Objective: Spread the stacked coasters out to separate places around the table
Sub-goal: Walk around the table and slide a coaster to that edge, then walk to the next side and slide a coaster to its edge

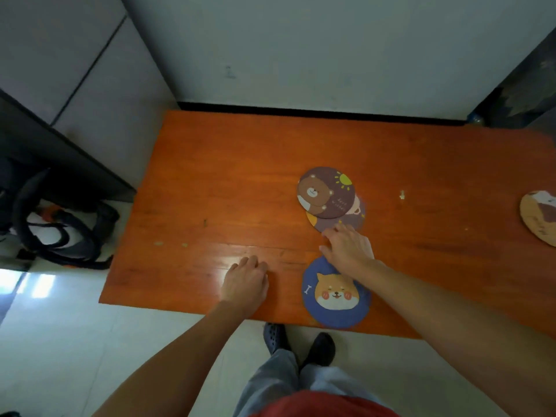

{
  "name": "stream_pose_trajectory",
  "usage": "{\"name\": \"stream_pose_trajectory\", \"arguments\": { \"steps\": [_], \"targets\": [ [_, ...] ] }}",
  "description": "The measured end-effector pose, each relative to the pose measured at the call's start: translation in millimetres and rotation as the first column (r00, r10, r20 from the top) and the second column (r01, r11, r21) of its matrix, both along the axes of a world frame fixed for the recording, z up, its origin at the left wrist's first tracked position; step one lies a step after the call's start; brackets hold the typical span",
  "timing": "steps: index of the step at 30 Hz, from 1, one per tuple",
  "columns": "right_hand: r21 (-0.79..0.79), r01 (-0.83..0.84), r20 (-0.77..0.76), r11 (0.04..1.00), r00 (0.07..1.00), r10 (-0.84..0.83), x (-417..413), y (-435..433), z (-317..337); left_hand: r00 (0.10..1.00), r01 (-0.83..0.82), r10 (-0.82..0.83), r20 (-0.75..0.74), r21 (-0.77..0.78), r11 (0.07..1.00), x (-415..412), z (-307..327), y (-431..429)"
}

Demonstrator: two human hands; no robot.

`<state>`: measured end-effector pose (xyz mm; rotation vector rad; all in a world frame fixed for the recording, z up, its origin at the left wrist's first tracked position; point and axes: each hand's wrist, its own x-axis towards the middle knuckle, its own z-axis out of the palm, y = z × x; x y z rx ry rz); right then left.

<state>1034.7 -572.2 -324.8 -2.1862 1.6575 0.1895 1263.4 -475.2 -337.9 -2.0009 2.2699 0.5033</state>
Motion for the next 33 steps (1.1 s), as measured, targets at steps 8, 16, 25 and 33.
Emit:
{"name": "stream_pose_trajectory", "arguments": {
  "steps": [8, 16, 25, 33],
  "targets": [
    [-0.063, -0.429, 0.056, 0.901, 0.9, 0.433, 145, -7, 35, 0.924, -0.376, 0.381, 0.026, -0.109, 0.92, 101, 52, 57],
    [-0.201, -0.706, 0.087, 0.679, 0.678, 0.73, 297, 61, 69, 0.727, -0.664, 0.684, 0.065, -0.188, 0.724, 193, 81, 175],
    [-0.226, -0.812, 0.065, 0.538, 0.538, 0.84, 462, 152, 85, 0.629, -0.734, 0.771, 0.102, -0.249, 0.632, 329, 99, 293],
    [-0.228, -0.779, 0.075, 0.584, 0.584, 0.808, 573, 185, 86, 0.687, -0.663, 0.709, 0.157, -0.263, 0.701, 464, 117, 313]
  ]
}}
